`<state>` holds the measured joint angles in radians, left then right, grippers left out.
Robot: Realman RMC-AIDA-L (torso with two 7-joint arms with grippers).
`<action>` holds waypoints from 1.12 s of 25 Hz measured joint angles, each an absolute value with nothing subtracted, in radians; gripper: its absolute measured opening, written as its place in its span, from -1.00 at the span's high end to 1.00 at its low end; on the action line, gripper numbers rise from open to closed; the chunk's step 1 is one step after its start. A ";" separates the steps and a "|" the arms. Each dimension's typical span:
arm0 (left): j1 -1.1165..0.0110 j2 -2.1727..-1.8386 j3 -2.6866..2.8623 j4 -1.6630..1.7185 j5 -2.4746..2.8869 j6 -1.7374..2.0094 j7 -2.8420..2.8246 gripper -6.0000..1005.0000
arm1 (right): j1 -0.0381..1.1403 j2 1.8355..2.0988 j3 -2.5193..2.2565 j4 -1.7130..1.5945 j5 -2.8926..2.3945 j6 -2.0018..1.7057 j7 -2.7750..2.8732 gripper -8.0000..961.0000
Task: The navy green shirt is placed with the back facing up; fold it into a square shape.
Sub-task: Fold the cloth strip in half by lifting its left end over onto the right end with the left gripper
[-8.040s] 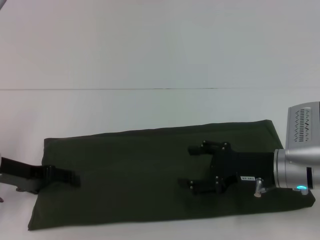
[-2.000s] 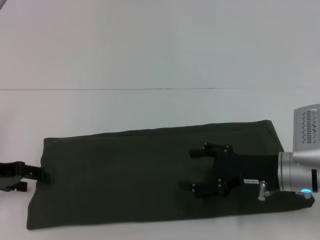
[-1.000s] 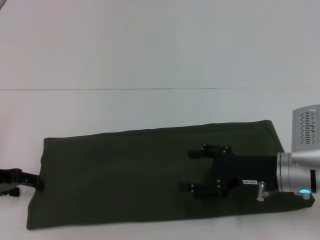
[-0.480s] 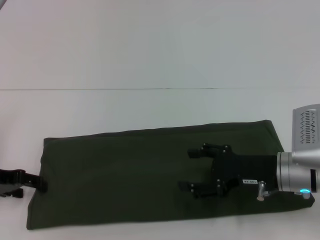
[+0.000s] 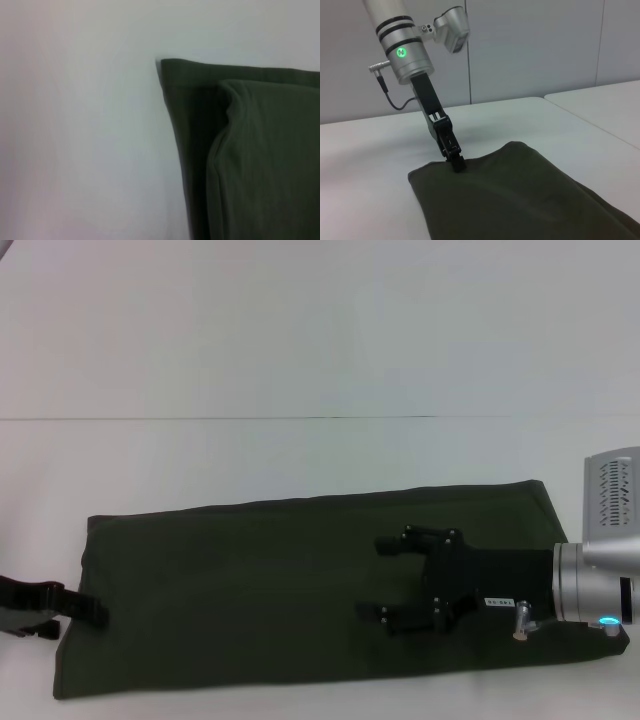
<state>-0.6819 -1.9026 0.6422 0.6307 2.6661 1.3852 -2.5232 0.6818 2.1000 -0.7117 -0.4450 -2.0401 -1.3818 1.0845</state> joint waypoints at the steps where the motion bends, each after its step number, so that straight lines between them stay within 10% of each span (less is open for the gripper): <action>1: -0.683 -1.902 0.642 0.630 2.666 1.385 -2.523 -0.58 | 0.681 2.100 -0.712 -0.445 -2.040 -1.382 1.085 -0.93; 28: -0.711 -1.937 0.643 0.618 2.657 1.394 -2.524 -0.57 | 0.676 2.100 -0.714 -0.439 -2.040 -1.385 1.084 -0.93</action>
<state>-0.7110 -1.9366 0.6428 0.6184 2.6572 1.3945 -2.5245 0.6764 2.1000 -0.7135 -0.4386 -2.0401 -1.3851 1.0845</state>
